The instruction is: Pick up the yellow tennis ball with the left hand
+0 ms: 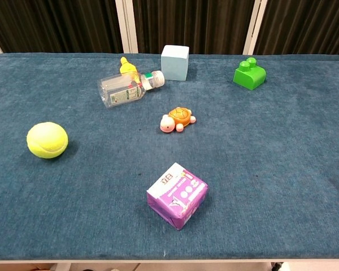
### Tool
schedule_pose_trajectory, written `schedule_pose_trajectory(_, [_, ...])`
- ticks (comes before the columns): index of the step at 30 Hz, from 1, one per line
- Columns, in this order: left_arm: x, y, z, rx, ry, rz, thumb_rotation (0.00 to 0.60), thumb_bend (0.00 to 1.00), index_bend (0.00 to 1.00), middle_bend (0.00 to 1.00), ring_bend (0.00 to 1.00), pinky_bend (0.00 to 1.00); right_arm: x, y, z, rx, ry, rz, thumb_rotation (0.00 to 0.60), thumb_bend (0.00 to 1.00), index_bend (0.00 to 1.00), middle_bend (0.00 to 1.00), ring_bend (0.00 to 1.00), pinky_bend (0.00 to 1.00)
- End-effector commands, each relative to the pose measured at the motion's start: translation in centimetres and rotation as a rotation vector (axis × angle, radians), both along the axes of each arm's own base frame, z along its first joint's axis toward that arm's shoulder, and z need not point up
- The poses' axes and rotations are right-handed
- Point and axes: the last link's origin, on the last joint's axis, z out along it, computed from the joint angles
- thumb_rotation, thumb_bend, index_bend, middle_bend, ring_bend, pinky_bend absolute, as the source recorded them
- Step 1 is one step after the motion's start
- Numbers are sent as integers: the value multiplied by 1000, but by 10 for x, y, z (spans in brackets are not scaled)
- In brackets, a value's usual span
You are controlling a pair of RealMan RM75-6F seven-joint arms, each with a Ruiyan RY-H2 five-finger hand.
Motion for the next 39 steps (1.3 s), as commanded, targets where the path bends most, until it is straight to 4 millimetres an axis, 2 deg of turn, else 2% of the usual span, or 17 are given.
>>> schedule_pose_trajectory(1, [21,3,-16,-72,-16,-70,600,111,124,0,0,174,1,-1,-1,1,0,1,600,850,0,33,105,113])
schedule_pose_trajectory(6, [50,22,-32,-113,-17,-139,600,111,124,0,0,174,-1,-1,0,-3,-3,-5,600,850,0,33,105,113])
schedule_pose_trajectory(12, [72,40,-59,-194,-39,-172,600,110,124,0,0,174,-1,-1,0,0,-2,-3,600,850,0,33,105,113])
schedule_pose_trajectory(28, [97,51,-101,-306,-61,-196,600,113,124,10,0,175,-1,-3,0,-2,-2,-9,600,850,0,33,105,113])
schedule_pose_trajectory(30, [98,55,-106,-315,-60,-187,600,124,124,34,0,185,-1,-3,0,-2,-1,-10,600,850,0,33,105,113])
schedule_pose_trajectory(34, [94,62,-114,-332,-23,-171,600,164,124,115,42,272,-1,-3,1,-4,-3,-11,600,850,0,33,105,113])
schedule_pose_trajectory(36, [90,65,-117,-330,-2,-156,600,179,130,177,96,313,-1,-2,1,-5,-4,-11,600,850,0,33,105,113])
schedule_pose_trajectory(39, [87,67,-118,-317,-4,-137,600,198,202,295,220,423,-2,-2,1,-4,-4,-11,600,850,0,33,105,113])
